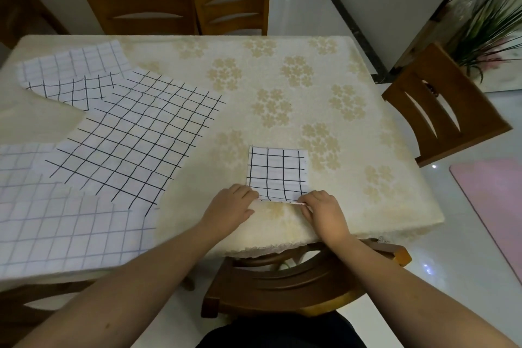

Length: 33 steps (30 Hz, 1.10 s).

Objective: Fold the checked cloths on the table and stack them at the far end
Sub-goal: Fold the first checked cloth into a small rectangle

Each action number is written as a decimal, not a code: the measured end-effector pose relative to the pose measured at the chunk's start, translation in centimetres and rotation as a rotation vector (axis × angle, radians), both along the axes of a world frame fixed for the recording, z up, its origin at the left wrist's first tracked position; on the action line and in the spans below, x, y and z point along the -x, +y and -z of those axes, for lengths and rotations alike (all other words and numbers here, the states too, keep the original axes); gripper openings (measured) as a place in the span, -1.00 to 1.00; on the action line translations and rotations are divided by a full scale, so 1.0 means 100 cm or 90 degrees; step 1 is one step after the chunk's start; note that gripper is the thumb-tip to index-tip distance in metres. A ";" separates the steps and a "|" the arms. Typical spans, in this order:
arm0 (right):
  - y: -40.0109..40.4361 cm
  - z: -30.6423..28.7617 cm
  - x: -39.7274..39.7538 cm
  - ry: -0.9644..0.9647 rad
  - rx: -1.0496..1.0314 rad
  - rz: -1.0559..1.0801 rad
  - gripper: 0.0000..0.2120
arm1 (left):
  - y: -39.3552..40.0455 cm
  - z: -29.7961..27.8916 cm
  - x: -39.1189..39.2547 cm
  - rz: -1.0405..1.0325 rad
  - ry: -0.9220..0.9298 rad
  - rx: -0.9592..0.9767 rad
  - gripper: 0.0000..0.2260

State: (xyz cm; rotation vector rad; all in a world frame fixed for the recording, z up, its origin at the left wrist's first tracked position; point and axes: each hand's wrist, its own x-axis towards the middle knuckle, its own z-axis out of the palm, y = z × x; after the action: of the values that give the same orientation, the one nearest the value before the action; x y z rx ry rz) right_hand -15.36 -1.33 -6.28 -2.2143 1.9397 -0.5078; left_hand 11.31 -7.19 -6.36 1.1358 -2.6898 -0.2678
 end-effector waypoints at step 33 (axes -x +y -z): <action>-0.143 0.025 0.021 -0.284 -0.150 0.188 -0.66 | -0.124 0.015 0.058 -0.552 0.309 -0.367 -0.84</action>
State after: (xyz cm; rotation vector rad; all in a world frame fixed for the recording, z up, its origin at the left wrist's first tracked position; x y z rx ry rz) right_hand -17.43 -15.63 -8.73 -1.5231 1.9602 -0.7015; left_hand 5.53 -19.57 -7.85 1.9415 -1.5388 -1.0202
